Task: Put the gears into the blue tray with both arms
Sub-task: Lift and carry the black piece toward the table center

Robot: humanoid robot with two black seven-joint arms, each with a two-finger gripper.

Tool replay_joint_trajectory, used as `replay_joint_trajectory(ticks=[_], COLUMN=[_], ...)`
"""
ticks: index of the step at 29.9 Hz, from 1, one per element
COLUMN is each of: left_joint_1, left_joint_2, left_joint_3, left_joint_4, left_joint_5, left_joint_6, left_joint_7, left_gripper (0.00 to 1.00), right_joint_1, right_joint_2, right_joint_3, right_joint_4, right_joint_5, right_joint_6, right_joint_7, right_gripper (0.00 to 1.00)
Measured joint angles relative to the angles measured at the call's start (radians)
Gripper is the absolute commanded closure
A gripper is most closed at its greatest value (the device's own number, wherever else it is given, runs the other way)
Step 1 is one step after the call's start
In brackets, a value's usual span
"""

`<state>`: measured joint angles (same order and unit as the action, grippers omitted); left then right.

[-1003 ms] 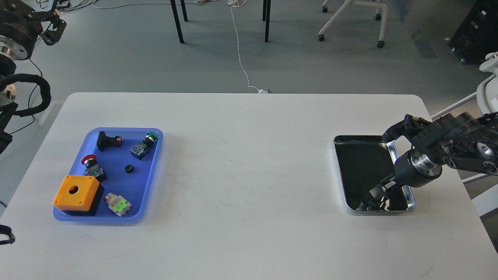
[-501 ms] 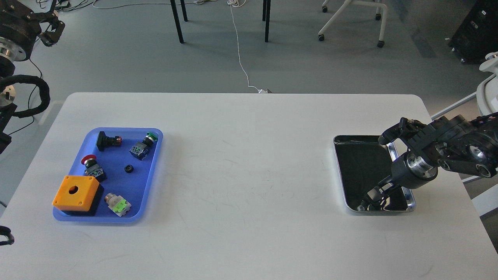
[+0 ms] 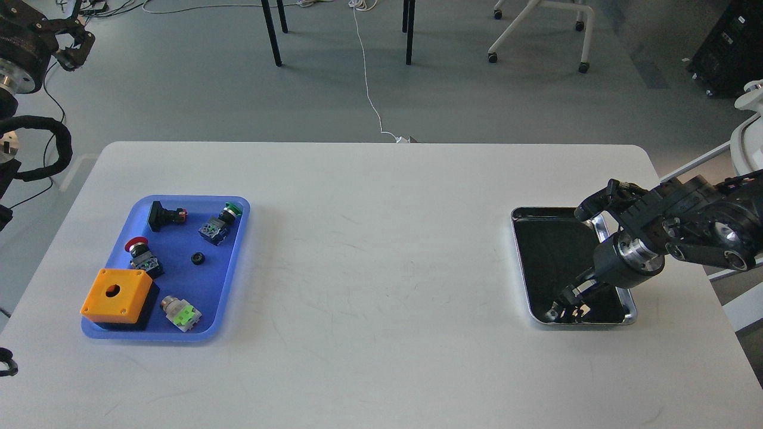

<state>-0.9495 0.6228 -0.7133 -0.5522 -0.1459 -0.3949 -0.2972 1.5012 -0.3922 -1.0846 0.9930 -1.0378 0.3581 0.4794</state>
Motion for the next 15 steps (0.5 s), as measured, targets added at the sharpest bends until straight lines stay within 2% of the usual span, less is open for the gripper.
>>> replay_joint_trajectory(ticks=[4,10,15], left_joint_1=[0.0,0.003,0.003], left_joint_2=[0.001,0.002,-0.001], left_joint_3=[0.0,0.0,0.0], left_joint_4=[0.0,0.0,-0.003], left_joint_5=[0.0,0.0,0.0], left_joint_6=[-0.043,-0.052,-0.053], left_joint_7=[-0.001,0.003,0.004], left_gripper=[0.02,0.02,0.02], right_joint_1=[0.04,0.116,0.1], right_joint_2=[0.014,0.067,0.221], right_joint_3=[0.009,0.124,0.186], right_joint_4=[0.001,-0.015,-0.057], right_joint_5=[-0.002,0.019,0.12], right_joint_6=[-0.002,-0.001,-0.023], right_joint_7=[0.004,0.006,0.004], right_gripper=[0.79,0.79,0.8])
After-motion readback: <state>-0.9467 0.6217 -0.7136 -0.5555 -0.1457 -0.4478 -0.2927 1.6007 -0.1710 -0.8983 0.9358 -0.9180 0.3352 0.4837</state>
